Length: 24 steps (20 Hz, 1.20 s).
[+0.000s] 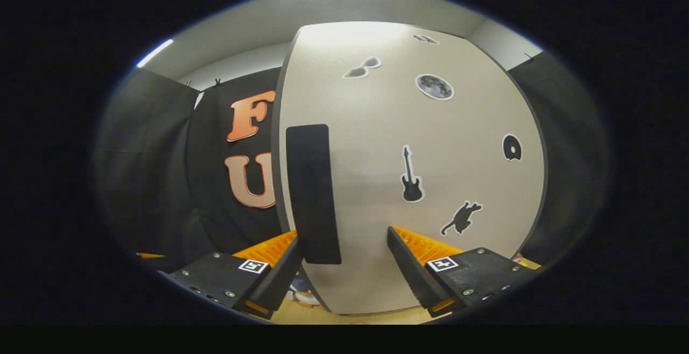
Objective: Open the cabinet door with the right hand, grasp the bottle in the cabinet with the left hand and place it on the coaster, then close the cabinet door with the right hand.
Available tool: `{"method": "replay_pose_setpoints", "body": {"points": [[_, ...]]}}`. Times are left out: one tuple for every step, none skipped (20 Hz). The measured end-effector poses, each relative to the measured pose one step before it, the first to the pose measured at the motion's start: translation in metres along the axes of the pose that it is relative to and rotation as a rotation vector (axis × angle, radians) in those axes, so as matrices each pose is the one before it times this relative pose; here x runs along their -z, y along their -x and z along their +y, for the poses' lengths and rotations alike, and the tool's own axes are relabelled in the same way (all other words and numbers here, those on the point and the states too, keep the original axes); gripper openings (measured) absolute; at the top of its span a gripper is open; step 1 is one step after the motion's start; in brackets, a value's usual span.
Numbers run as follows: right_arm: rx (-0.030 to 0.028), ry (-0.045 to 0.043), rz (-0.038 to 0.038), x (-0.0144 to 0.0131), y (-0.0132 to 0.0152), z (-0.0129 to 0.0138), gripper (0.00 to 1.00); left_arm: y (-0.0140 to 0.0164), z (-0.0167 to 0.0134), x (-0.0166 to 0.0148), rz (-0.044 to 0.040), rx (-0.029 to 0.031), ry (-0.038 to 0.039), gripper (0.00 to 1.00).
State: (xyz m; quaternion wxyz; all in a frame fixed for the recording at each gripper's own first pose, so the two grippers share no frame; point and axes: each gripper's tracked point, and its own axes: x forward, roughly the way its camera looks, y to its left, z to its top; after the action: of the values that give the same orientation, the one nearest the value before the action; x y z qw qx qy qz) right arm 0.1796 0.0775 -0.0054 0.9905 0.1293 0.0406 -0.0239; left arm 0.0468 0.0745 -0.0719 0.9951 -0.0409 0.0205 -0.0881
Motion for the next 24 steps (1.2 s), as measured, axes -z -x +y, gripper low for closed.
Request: {"method": "replay_pose_setpoints", "body": {"points": [[0.00741, 0.00465, -0.00050, 0.00024, -0.00170, -0.00011, 0.92, -0.00033, 0.00075, 0.00111, 0.00285, -0.00063, 0.00301, 0.96], [0.00683, 0.00203, -0.00037, 0.00023, -0.00066, -0.00065, 0.92, -0.00097, 0.00002, 0.00035, 0.00352, 0.00014, 0.00167, 0.97], [0.00753, -0.00051, -0.00126, 0.00088, -0.00153, -0.00029, 0.92, -0.00016, 0.00022, 0.00021, 0.00126, 0.00012, 0.00024, 0.97], [0.00765, -0.00084, 0.00170, 0.00095, -0.00046, -0.00069, 0.92, -0.00080, 0.00023, -0.00035, 0.00094, -0.00052, -0.00123, 0.97], [0.00777, 0.00066, -0.00617, -0.00186, -0.00026, -0.00013, 0.92, -0.00027, 0.00029, 0.00037, 0.00194, -0.00244, -0.00136, 0.94], [0.00632, 0.00488, 0.00249, -0.00027, 0.00206, 0.00030, 0.92, -0.00027, 0.00017, 0.00048, 0.00118, -0.00253, 0.00145, 0.94], [0.00019, 0.00900, -0.00277, 0.00035, -0.00220, 0.00135, 0.92, -0.00036, -0.00029, -0.00031, 0.00056, -0.00006, 0.00319, 0.94], [-0.00160, 0.00595, 0.00053, 0.00126, 0.00017, -0.00150, 0.92, -0.00112, 0.00045, 0.00006, 0.00271, -0.00171, 0.00167, 0.97], [-0.00025, -0.00128, -0.00018, 0.00106, 0.00009, -0.00040, 0.93, -0.00067, 0.00047, 0.00007, 0.00303, -0.00208, -0.00100, 0.97], [-0.00536, -0.00379, -0.00176, 0.00054, 0.00123, 0.00136, 0.93, -0.00081, 0.00093, -0.00062, 0.00062, -0.00415, -0.00248, 0.94], [-0.00944, -0.00537, -0.00400, -0.00050, 0.00203, 0.00206, 0.93, -0.00058, -0.00016, -0.00051, 0.00046, -0.00253, -0.00248, 0.94], [-0.00935, -0.00543, -0.00160, 0.00007, 0.00288, 0.00141, 0.93, -0.00067, -0.00061, -0.00077, -0.00069, -0.00384, -0.00276, 0.94], [-0.00725, -0.00001, -0.00044, 0.00035, 0.00465, 0.00107, 0.93, -0.00059, -0.00031, -0.00100, -0.00202, -0.00476, -0.00207, 0.97], [-0.00411, 0.00497, 0.00325, 0.00010, 0.00482, -0.00012, 0.93, -0.00194, -0.00045, -0.00099, 0.00050, -0.00474, -0.00156, 0.97], [-0.00539, 0.00278, 0.00218, 0.00017, 0.00527, -0.00055, 0.93, -0.00152, -0.00095, -0.00065, -0.00049, -0.00455, -0.00118, 0.95], [-0.01030, 0.00167, 0.00261, -0.00024, 0.00742, 0.00068, 0.93, -0.00091, -0.00289, -0.00122, -0.00152, -0.00413, -0.00184, 0.94], [-0.01108, 0.00013, 0.00075, -0.00018, 0.00700, 0.00078, 0.89, -0.00091, -0.00167, -0.00181, -0.00262, -0.00609, -0.00365, 0.94], [-0.01132, 0.00017, 0.00002, -0.00158, 0.00705, 0.00042, 0.93, -0.00045, -0.00258, -0.00182, -0.00445, -0.00708, -0.00395, 0.97], [-0.01028, 0.00081, -0.00161, -0.00250, 0.00809, 0.00003, 0.93, -0.00058, -0.00208, -0.00219, -0.00575, -0.00823, -0.00411, 0.94], [-0.00834, 0.00230, -0.00548, -0.00269, 0.00727, -0.00044, 0.93, 0.00086, -0.00246, -0.00146, -0.00431, -0.00952, -0.00425, 0.96], [-0.00594, 0.00449, -0.00245, -0.00194, 0.00723, -0.00081, 0.89, 0.00008, -0.00262, -0.00174, -0.00299, -0.00890, -0.00269, 0.94], [-0.00501, 0.00535, -0.00070, -0.00091, 0.00609, -0.00124, 0.89, 0.00119, -0.00318, -0.00190, -0.00375, -0.00681, -0.00042, 0.94], [-0.00438, 0.00557, 0.00018, -0.00057, 0.00690, -0.00161, 0.89, 0.00138, -0.00299, -0.00269, -0.00434, -0.00480, 0.00043, 0.96], [-0.00409, 0.00564, -0.00081, -0.00094, 0.00774, -0.00129, 0.93, 0.00177, -0.00228, -0.00214, -0.00353, -0.00748, -0.00161, 0.96]]}}
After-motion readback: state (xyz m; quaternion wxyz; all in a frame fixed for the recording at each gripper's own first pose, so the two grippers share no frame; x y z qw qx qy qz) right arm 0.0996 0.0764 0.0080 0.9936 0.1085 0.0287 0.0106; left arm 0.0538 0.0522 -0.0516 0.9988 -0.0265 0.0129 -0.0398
